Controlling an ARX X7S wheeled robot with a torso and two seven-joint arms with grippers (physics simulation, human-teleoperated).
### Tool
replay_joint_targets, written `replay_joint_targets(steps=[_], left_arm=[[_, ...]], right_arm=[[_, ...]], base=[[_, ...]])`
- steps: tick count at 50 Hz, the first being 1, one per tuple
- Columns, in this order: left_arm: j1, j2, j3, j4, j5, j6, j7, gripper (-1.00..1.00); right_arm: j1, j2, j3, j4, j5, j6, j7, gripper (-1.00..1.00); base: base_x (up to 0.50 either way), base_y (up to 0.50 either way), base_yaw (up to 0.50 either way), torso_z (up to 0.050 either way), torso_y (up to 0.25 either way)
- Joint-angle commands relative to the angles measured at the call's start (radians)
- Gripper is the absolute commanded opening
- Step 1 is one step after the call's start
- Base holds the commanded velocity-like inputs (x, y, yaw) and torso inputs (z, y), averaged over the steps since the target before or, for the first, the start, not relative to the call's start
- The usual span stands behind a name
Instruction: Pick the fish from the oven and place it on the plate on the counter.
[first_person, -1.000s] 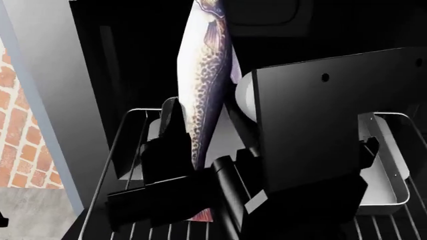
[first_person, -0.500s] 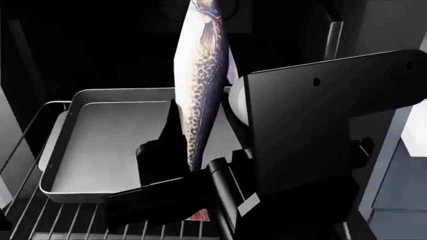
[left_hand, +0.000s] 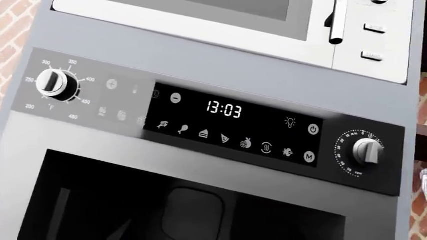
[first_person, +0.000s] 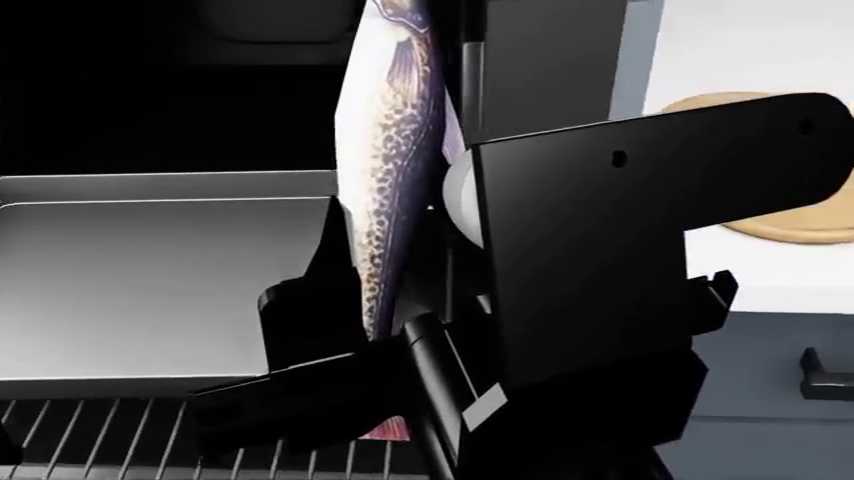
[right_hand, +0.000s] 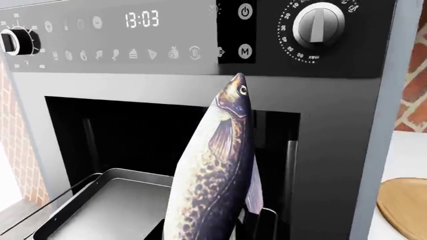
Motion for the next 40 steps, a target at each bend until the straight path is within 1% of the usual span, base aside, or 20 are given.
replay_joint_targets(steps=[1,25,40], left_arm=[[0.016,0.001,-0.008,-0.001,0.007,0.001,0.002,1.00],[0.011,0.000,-0.008,-0.001,0.002,0.002,0.004,1.00],[0.037,0.002,-0.022,-0.004,0.012,0.002,0.010,1.00]], right_arm=[[-0.001,-0.002,-0.004,0.002,-0.012,0.004,-0.011,-1.00],[0.007,-0.002,-0.020,0.004,-0.016,-0.002,-0.016,-1.00],[0.000,-0.003,-0.029,-0.001,-0.026,-0.008,-0.018,-1.00]], base=[[0.00,-0.50,0.00,0.000,0.000],[0.00,-0.50,0.00,0.000,0.000],[0.00,-0.50,0.00,0.000,0.000]])
